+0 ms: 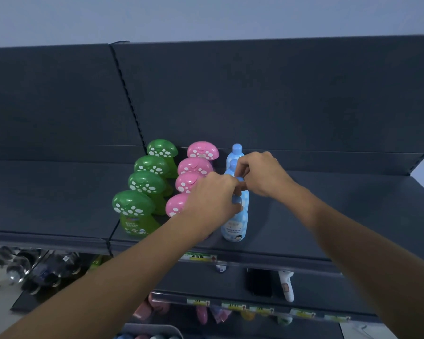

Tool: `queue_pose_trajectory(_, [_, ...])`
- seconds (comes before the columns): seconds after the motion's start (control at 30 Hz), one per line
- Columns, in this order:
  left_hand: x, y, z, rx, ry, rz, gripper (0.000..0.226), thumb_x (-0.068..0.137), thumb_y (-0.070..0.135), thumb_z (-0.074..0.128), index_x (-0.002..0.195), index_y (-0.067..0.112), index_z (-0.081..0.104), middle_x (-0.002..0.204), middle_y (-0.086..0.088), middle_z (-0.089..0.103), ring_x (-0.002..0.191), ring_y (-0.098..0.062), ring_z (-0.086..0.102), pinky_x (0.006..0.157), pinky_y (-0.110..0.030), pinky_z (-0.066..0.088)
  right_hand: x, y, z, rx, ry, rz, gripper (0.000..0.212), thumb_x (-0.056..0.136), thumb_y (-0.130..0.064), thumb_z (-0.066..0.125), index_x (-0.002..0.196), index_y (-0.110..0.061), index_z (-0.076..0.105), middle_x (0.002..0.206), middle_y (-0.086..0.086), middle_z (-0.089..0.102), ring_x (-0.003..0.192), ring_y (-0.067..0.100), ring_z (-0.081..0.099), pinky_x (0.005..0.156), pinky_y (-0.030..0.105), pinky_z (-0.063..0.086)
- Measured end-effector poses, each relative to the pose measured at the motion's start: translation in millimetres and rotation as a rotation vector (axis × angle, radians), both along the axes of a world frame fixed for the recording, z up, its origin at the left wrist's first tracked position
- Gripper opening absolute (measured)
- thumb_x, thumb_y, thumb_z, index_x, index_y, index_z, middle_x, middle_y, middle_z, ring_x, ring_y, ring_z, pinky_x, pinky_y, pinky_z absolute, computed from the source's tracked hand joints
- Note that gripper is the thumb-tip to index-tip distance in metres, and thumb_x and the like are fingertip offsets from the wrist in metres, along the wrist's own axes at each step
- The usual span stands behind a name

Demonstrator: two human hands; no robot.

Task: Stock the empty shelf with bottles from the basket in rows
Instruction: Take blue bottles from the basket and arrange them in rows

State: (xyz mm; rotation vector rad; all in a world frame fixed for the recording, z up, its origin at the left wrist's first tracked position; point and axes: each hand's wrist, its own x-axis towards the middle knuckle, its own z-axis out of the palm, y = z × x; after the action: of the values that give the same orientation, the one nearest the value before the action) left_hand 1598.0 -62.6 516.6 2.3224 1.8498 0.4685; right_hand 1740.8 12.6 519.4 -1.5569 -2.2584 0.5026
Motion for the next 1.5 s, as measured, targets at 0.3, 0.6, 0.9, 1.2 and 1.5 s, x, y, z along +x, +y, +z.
queue_pose_trajectory(0.3, [-5.0,-6.2,3.2,0.016,-0.021,0.004,0.019,0.089,0.032,0.067,0.103,0.02,0.066,0.089,-0.002,0.066,0.083,-0.023,0.06,0.067,-0.036,0.049,0.0,-9.4,5.9,0.029,-0.013,-0.016,0.025,0.071,-0.033,0.089,0.085,-0.024,0.07,0.091,-0.008,0.069,0.088,0.011,0.062,0.073,0.025,0.049])
queue_pose_trajectory(0.6, [-54.8,-26.7,24.7,0.102,0.017,0.027,0.014,0.085,0.033,0.066,0.092,0.021,0.069,0.087,-0.001,0.066,0.083,-0.028,0.062,0.072,-0.042,0.057,-30.1,-39.5,31.9,0.145,-0.066,-0.092,0.01,0.076,-0.025,0.074,0.084,-0.028,0.068,0.09,-0.012,0.07,0.089,0.013,0.065,0.077,0.033,0.056])
queue_pose_trajectory(0.9, [-154.7,-80.5,39.4,0.094,0.038,0.054,0.016,0.086,0.034,0.066,0.096,0.024,0.072,0.091,-0.002,0.068,0.085,-0.03,0.065,0.073,-0.041,0.058,-111.6,-119.3,42.6,0.227,-0.137,-0.082,0.012,0.084,-0.024,0.068,0.096,-0.027,0.07,0.09,-0.013,0.066,0.088,0.009,0.052,0.07,0.03,0.048])
queue_pose_trajectory(1.2, [-281.4,-149.5,4.3,-0.035,0.102,0.074,0.023,0.09,0.041,0.061,0.106,0.026,0.068,0.102,-0.005,0.067,0.092,-0.033,0.064,0.077,-0.041,0.057,-226.5,-199.8,1.3,0.119,-0.166,-0.069,0.016,0.083,-0.028,0.069,0.099,-0.026,0.068,0.092,-0.007,0.07,0.091,0.017,0.065,0.08,0.036,0.055])
queue_pose_trajectory(1.5, [-361.8,-189.4,-88.2,-0.241,0.142,0.096,0.034,0.09,0.042,0.063,0.12,0.027,0.064,0.114,-0.007,0.067,0.103,-0.035,0.065,0.083,-0.04,0.055,-304.2,-242.2,-84.8,-0.06,-0.251,0.026,0.036,0.088,-0.032,0.067,0.121,-0.023,0.06,0.109,-0.002,0.066,0.102,0.023,0.063,0.084,0.041,0.055])
